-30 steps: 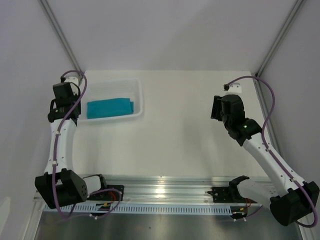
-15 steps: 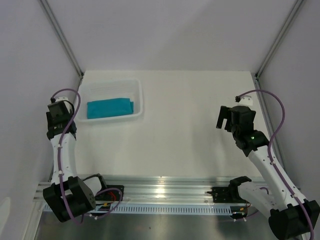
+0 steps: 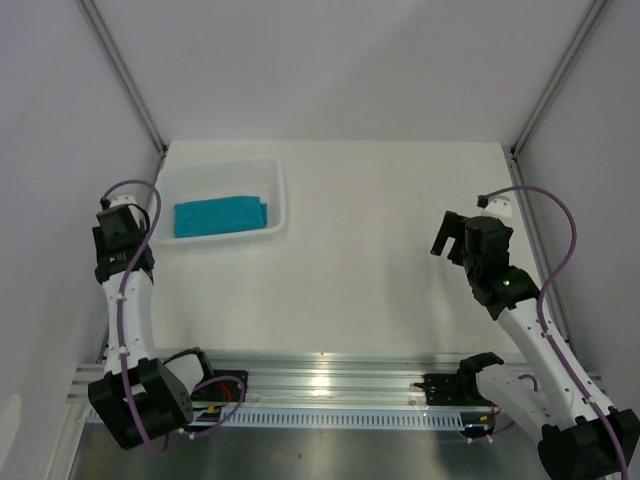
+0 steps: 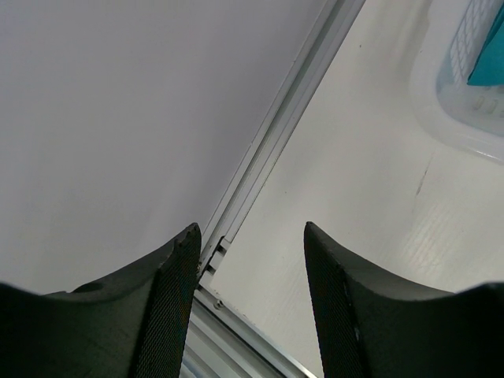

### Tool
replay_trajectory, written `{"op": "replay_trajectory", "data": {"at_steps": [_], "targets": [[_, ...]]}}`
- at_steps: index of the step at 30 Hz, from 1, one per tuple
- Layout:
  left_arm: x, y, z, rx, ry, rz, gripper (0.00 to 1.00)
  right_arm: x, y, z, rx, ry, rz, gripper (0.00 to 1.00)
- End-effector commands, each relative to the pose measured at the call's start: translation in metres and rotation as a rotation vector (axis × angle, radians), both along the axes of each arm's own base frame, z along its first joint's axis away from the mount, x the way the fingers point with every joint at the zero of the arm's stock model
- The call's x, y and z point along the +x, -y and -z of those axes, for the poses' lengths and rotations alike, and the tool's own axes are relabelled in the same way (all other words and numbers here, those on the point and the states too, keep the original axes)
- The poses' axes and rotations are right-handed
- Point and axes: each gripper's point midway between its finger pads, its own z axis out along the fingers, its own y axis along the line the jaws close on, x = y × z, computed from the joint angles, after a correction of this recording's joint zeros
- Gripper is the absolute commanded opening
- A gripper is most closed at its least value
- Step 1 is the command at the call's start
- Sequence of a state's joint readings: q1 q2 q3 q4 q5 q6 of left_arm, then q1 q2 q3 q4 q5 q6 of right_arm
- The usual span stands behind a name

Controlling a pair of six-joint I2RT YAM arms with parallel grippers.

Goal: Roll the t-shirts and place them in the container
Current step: Place the rolled tshirt into the container

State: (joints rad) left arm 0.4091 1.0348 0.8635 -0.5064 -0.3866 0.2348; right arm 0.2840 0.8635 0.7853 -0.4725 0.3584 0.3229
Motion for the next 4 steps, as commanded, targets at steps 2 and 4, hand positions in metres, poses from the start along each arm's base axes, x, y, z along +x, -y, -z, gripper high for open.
{"op": "replay_trajectory", "data": {"at_steps": [2,4], "targets": [[0.003,0.0039,0.0019,-0.038,0.035,-0.005,0.58,0.0024,-0.0037,-0.0074,0.032,0.049,-0.011,0.99],[0.0044,0.006,0.0024,-0.048,0.038,0.007,0.59,0.0031,-0.0026,-0.0072,0.041,0.072,0.0,1.0]]}}
